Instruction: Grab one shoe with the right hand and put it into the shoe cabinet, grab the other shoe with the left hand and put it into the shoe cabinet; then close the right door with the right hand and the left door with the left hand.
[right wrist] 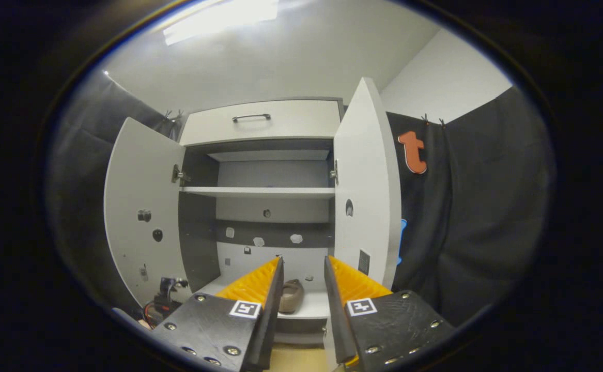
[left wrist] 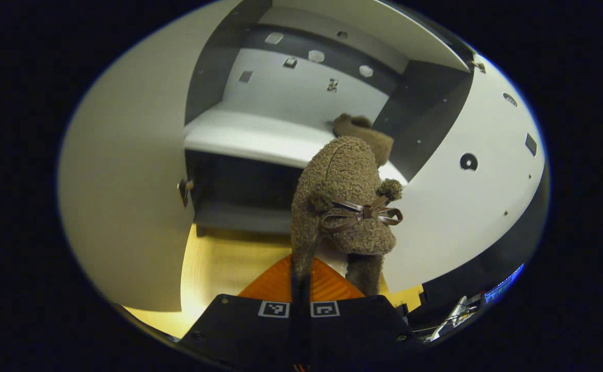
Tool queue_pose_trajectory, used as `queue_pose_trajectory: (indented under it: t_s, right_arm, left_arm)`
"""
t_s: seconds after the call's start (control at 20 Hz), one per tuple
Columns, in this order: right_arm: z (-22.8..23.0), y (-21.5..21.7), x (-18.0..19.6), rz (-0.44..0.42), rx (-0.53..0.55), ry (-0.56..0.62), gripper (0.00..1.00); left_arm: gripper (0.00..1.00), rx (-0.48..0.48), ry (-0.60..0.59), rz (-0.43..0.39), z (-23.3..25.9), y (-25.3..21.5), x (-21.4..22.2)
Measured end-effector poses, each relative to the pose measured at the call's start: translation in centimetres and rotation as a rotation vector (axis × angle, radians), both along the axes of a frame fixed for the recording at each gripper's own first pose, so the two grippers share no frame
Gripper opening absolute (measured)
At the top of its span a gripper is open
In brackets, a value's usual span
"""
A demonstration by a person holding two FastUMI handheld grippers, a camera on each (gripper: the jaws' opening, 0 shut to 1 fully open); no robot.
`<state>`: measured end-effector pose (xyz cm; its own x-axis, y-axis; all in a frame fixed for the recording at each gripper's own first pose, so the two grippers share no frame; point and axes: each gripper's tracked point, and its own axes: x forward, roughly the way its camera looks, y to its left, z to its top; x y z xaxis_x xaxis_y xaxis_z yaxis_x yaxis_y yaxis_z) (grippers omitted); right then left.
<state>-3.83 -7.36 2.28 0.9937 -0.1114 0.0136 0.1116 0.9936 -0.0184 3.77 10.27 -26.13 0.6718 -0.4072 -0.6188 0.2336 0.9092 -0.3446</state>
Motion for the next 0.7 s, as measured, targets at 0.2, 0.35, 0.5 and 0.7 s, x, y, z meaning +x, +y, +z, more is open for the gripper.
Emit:
queue_pose_trajectory:
  t_s: [0.2, 0.35, 0.5, 0.7]
  right_arm:
    - [-0.3, -0.8, -0.1, -0.016, 0.009, 0.007, 0.46]
    - [-0.7, -2.0, -0.3, -0.042, 0.018, 0.008, 0.43]
    - [-1.3, -3.3, -0.2, -0.071, 0.036, 0.02, 0.43]
    - [-1.7, -4.3, -0.4, -0.076, 0.042, 0.027, 0.46]
  left_arm:
    - [0.01, -0.019, -0.074, -0.002, 1.5, 0.9, 0.2]
    - [0.0, 0.003, -0.133, -0.011, 1.3, 0.6, 0.6]
    - [0.0, 0.028, -0.159, 0.0, 0.7, 0.9, 1.2]
    - [0.0, 0.054, -0.116, 0.053, 1.5, 2.0, 1.2]
